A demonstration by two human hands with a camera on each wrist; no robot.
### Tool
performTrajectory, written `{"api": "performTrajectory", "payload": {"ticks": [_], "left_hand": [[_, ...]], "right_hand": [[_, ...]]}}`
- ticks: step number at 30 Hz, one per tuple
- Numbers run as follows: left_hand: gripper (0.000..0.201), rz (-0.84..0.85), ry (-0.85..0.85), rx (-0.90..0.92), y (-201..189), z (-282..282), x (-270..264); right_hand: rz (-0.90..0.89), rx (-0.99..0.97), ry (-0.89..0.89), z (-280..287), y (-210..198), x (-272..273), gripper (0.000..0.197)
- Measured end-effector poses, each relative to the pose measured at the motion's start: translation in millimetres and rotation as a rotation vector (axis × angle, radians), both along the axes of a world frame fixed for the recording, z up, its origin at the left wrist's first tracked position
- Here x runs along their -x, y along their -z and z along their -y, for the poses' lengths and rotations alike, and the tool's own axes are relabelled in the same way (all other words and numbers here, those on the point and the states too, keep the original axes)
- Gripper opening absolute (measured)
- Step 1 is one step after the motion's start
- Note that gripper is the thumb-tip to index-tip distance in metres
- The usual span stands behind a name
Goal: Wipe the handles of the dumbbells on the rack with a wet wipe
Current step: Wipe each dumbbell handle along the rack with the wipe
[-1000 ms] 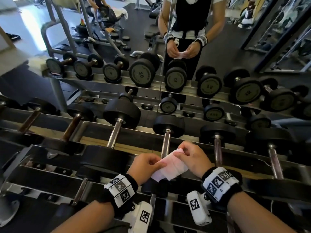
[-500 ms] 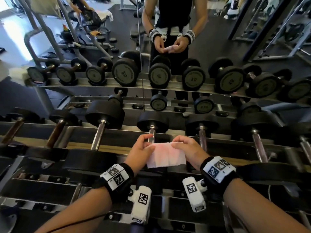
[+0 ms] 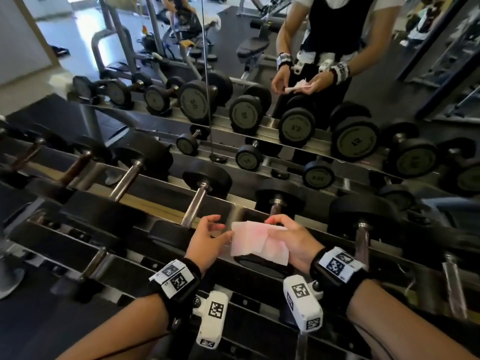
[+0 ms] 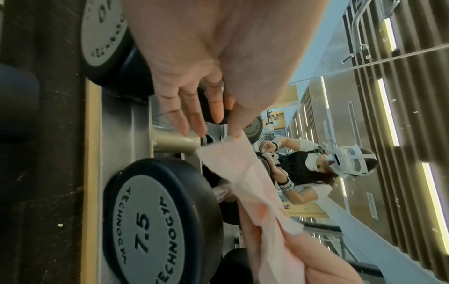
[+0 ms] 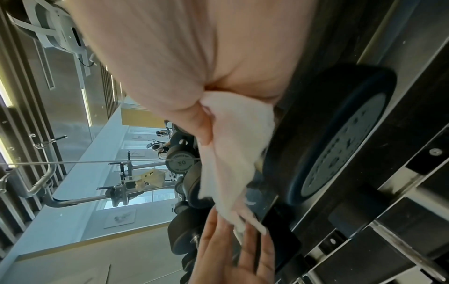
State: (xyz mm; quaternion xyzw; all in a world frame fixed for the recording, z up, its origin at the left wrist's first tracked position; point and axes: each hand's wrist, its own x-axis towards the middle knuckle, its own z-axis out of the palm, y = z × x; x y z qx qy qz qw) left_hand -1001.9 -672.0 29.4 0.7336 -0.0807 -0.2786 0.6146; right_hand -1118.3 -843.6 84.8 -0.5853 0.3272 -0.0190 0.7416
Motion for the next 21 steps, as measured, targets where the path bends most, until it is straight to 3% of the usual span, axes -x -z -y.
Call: {"api": "performTrajectory", "payload": {"ticks": [3,5,9,12,14,17,21], "left_hand": [[0.041,-0.012,0.0,-0.039,4,0,12],[0.03,0.003,0.025,-0.064,4,3,17],[0.02,0.073,0.141,-0.123,-2,15,26],[0.026,0.099,0.207,-0.196,-4,23,30],[0.031,0.093,0.221,-0.243,-3,27,30],[0.033,0.058,0.226,-0.269,1,31,28],[0.033,-0.025,0.218,-0.233,4,30,23]], "right_hand": [[-0.006,-0.047,-0.02,26,0,7,0.03],[-0.008,0.054,-0.065,43,-4,6,0.03],[0.085,0.47,-0.185,78,-22,-11,0.03],[0.123,0.857,-0.305,96,-31,-23,0.028],[0.146,1.017,-0.402,101,-29,-28,0.032],[0.187,1.073,-0.561,98,-16,-33,0.04],[0.019,1.107,-0.778,92,14,-32,0.047]]}}
